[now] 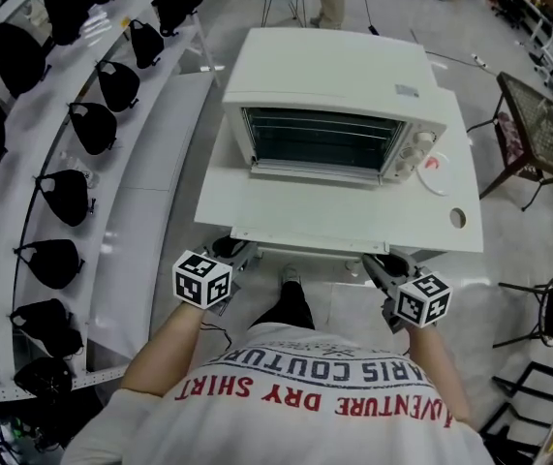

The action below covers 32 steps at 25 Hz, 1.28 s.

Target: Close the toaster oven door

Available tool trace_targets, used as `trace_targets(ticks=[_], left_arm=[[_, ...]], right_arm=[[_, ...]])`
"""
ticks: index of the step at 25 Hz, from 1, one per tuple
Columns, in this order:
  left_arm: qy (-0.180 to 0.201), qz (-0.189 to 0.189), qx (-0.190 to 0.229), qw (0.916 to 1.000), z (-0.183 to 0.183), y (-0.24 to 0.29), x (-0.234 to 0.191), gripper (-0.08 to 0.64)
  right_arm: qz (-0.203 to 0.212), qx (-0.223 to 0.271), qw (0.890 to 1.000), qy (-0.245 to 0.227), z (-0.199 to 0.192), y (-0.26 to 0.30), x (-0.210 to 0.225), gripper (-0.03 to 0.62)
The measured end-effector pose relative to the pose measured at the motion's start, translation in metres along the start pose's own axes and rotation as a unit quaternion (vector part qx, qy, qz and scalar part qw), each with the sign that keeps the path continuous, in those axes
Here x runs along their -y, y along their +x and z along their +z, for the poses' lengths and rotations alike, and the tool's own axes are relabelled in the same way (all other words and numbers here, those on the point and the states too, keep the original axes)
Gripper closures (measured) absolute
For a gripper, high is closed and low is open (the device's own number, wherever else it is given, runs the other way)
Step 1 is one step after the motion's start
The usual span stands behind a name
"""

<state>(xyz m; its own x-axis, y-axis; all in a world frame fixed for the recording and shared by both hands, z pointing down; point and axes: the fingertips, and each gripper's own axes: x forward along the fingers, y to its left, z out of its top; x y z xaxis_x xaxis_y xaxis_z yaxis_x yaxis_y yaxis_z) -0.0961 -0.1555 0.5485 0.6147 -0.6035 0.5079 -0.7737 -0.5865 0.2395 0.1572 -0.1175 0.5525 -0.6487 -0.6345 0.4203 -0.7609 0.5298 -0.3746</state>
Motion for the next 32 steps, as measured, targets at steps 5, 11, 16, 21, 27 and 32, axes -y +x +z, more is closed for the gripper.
trace_targets(ticks=[5, 11, 16, 21, 27, 32], left_arm=[[0.008, 0.007, 0.012, 0.9999, 0.015, -0.004, 0.003, 0.434], [-0.009, 0.007, 0.036, 0.9993, 0.036, -0.01, 0.005, 0.434], [-0.015, 0.008, 0.061, 0.998, 0.057, -0.015, 0.004, 0.434], [-0.007, 0.006, 0.072, 0.9974, 0.076, -0.016, 0.004, 0.433], [-0.009, 0.009, 0.084, 0.9963, 0.097, -0.018, 0.002, 0.425], [-0.028, 0.001, 0.097, 0.9949, 0.113, -0.017, -0.002, 0.423]], right_arm=[[0.003, 0.013, 1.0, -0.002, 0.015, -0.005, -0.003, 0.472], [0.011, 0.03, 0.999, 0.014, 0.036, -0.012, -0.006, 0.471], [0.014, 0.041, 0.999, 0.023, 0.056, -0.015, -0.008, 0.468], [0.008, 0.051, 0.999, 0.014, 0.075, -0.016, -0.008, 0.463], [0.0, 0.069, 0.998, 0.002, 0.096, -0.019, -0.007, 0.459], [-0.008, 0.088, 0.996, -0.011, 0.114, -0.019, -0.006, 0.456]])
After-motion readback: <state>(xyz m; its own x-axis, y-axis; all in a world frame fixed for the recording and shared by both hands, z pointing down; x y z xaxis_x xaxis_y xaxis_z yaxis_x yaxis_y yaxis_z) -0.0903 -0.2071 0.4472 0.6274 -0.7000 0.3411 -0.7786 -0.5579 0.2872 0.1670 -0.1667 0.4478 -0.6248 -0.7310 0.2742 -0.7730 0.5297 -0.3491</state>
